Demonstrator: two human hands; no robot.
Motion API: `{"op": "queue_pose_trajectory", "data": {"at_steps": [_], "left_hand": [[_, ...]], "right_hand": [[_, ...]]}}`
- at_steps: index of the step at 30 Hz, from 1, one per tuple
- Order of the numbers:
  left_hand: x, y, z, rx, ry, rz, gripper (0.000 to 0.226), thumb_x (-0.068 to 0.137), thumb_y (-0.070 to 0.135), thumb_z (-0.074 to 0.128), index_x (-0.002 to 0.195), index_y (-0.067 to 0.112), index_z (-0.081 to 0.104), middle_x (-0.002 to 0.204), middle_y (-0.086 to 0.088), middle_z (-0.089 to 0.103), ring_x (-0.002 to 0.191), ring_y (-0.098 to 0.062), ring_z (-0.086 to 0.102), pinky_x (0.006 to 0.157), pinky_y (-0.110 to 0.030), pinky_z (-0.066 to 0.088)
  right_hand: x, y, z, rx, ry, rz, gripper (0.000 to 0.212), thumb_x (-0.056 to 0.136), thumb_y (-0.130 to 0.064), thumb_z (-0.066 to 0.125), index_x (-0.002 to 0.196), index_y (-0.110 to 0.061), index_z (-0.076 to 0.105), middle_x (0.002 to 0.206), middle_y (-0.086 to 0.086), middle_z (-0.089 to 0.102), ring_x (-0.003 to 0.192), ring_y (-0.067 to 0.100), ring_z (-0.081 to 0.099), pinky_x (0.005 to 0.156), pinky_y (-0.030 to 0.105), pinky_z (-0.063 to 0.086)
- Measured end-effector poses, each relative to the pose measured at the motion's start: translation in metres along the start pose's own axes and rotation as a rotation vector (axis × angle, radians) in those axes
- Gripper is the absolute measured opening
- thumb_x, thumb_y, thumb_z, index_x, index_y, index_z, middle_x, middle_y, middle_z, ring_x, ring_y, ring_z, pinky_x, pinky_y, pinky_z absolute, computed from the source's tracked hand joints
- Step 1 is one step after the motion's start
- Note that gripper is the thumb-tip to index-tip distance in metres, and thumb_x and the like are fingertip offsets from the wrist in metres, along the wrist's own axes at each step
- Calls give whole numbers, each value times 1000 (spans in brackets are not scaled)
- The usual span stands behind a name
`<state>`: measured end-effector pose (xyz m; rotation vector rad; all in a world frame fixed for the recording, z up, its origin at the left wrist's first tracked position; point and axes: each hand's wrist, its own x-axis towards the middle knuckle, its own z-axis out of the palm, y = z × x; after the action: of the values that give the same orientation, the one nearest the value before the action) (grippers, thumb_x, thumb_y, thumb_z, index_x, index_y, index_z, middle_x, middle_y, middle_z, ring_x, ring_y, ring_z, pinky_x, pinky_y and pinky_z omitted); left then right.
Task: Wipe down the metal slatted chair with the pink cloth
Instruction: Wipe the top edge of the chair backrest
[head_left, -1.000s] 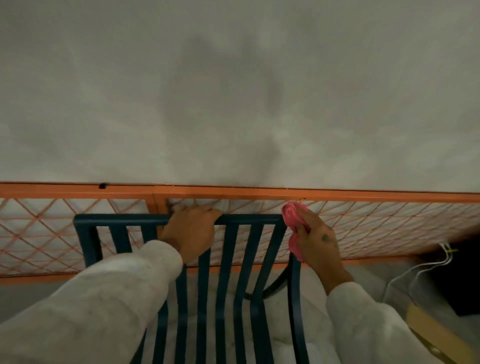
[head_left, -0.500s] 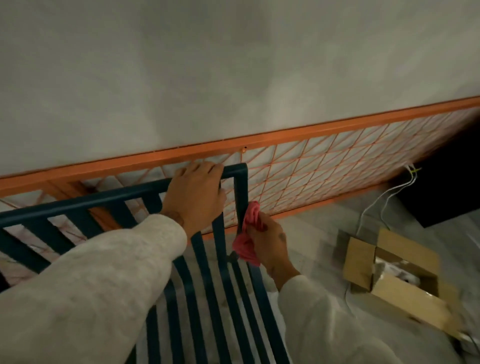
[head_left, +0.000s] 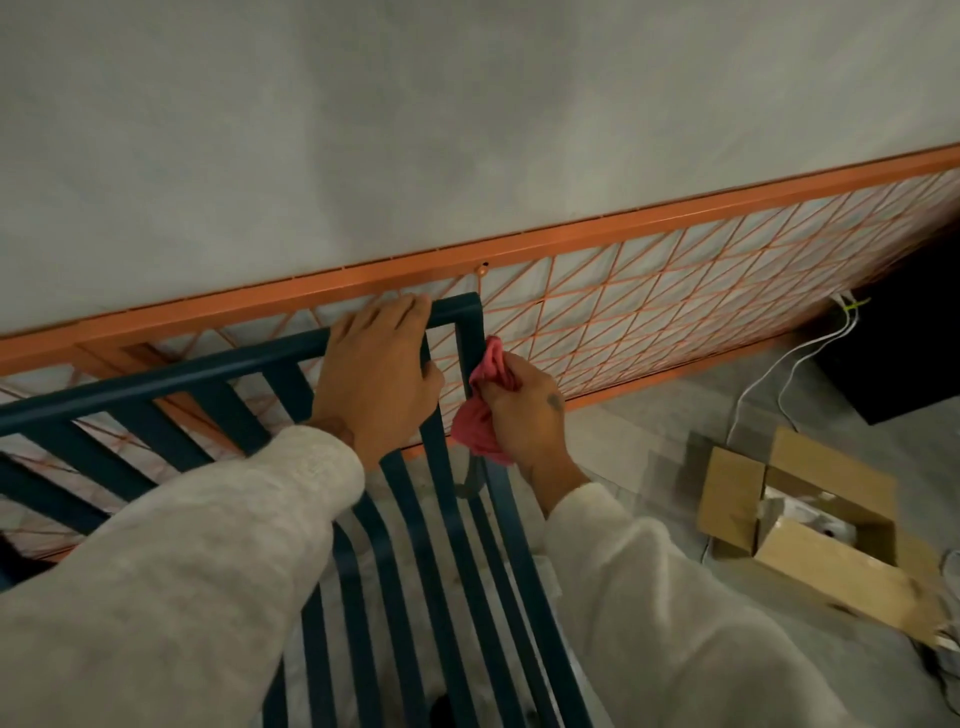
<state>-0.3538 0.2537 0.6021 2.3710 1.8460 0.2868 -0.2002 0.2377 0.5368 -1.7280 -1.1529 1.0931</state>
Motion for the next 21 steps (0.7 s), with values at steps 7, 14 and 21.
{"op": "queue_pose_trajectory", "data": {"at_steps": [7, 14, 21], "left_hand": [[-3, 0, 0, -6, -21, 4, 65, 91, 29, 52, 149, 15, 25, 155, -5, 31, 144, -24, 25, 120, -43, 17], [-3, -1, -1, -16, -5, 20, 67, 89, 26, 53, 149, 14, 25, 155, -6, 31, 145, -25, 25, 120, -44, 17], [-4, -2, 0, -16, -14, 20, 70, 88, 26, 54, 149, 14, 22, 156, -5, 29, 145, -25, 23, 120, -41, 13]], "right_hand": [[-59, 76, -5, 8, -63, 276, 17, 101, -16, 48, 94, -22, 63, 81, 8, 71, 66, 24, 72, 62, 41, 63], [-66, 98, -26, -390, -86, 82, 25, 92, -24, 65, 116, -29, 61, 102, -5, 68, 86, 9, 67, 81, 32, 61], [-9, 6, -1, -532, 136, -590, 38, 86, -4, 67, 122, -14, 65, 122, 12, 59, 91, 23, 63, 76, 15, 50]]}}
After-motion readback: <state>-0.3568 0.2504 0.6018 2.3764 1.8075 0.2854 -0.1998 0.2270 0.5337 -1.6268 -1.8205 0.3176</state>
